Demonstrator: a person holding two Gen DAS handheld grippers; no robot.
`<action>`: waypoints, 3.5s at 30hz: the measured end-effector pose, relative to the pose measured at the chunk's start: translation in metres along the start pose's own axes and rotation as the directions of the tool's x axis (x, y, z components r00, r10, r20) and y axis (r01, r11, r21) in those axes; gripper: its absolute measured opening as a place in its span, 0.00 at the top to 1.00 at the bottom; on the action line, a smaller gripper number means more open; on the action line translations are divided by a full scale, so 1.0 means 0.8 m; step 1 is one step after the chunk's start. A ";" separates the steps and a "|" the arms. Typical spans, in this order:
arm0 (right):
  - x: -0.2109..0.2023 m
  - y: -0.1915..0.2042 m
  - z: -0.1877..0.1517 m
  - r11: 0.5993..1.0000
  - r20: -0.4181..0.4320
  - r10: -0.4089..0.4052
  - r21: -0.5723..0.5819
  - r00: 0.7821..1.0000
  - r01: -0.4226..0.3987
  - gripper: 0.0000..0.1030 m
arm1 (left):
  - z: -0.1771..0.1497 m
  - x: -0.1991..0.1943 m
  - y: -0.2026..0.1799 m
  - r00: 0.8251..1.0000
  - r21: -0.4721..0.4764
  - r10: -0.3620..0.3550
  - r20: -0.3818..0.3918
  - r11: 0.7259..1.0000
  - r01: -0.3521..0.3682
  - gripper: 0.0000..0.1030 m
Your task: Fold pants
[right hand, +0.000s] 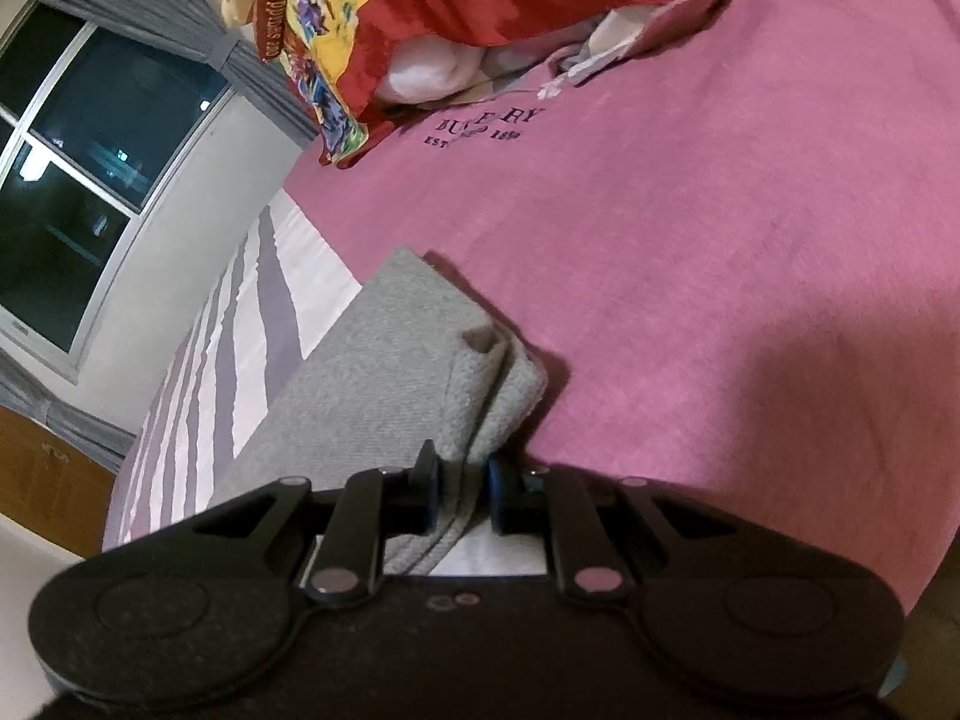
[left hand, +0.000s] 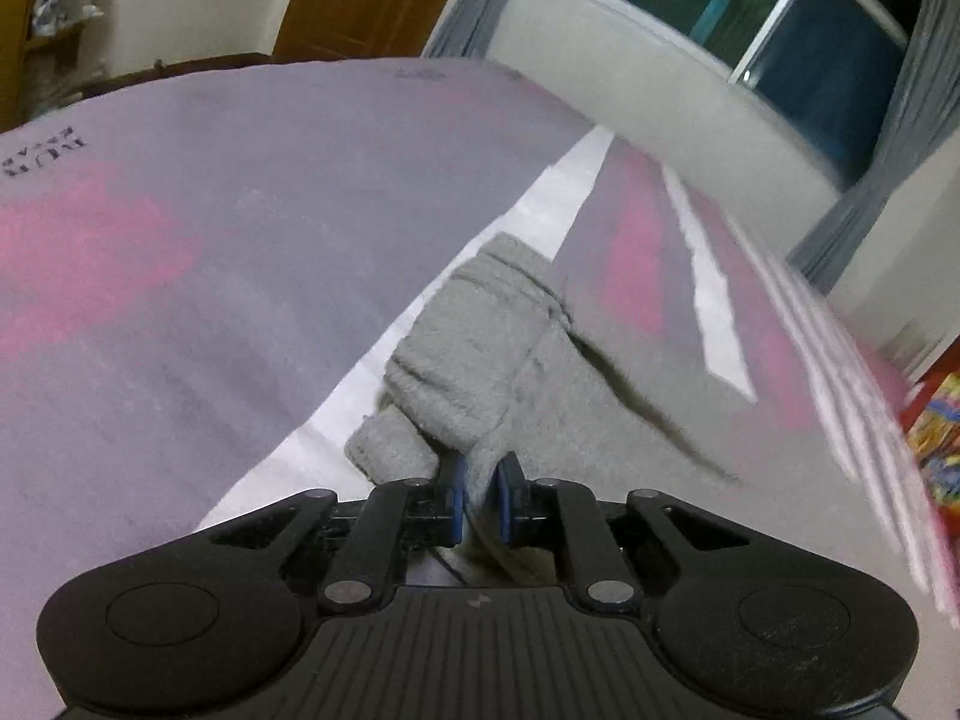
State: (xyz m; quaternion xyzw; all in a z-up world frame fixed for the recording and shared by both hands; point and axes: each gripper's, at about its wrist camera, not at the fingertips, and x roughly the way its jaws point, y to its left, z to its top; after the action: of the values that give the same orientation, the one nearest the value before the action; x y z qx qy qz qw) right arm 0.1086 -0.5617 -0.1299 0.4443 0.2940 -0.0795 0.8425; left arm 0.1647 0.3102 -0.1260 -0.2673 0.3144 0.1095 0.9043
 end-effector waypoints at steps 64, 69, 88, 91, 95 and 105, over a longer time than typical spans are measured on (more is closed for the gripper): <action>0.045 0.395 -0.346 0.407 -0.527 0.225 -0.714 0.820 -0.570 0.83 | -0.107 -0.141 0.061 0.988 -0.015 -0.155 0.003 0.988 0.155 0.38; 0.018 0.325 -0.282 0.603 -0.310 0.230 -0.699 0.922 -0.385 0.84 | -0.095 -0.094 -0.057 0.907 0.027 -0.415 -0.069 0.908 0.418 0.38; 0.030 0.236 -0.214 0.805 -0.189 0.161 -0.542 0.969 -0.240 0.80 | -0.150 0.062 -0.170 0.749 -0.323 -0.564 -0.347 0.822 0.469 0.80; 0.038 0.234 -0.212 0.816 -0.200 0.141 -0.531 0.970 -0.228 0.80 | -0.155 0.055 -0.171 0.761 -0.278 -0.569 -0.311 0.820 0.500 0.81; 0.033 0.232 -0.212 0.818 -0.201 0.155 -0.523 0.967 -0.239 0.80 | -0.151 0.034 -0.172 0.775 -0.221 -0.572 -0.266 0.819 0.529 0.82; 0.039 0.231 -0.223 0.802 -0.226 0.108 -0.556 0.968 -0.219 0.80 | -0.141 0.032 -0.165 0.798 -0.151 -0.524 -0.296 0.851 0.503 0.82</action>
State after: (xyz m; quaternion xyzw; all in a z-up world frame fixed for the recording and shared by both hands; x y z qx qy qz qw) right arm 0.1315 -0.3061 -0.0951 0.1975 0.3408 0.1275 0.9103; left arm 0.1753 0.1389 -0.1613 -0.3860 0.3718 -0.1752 0.8259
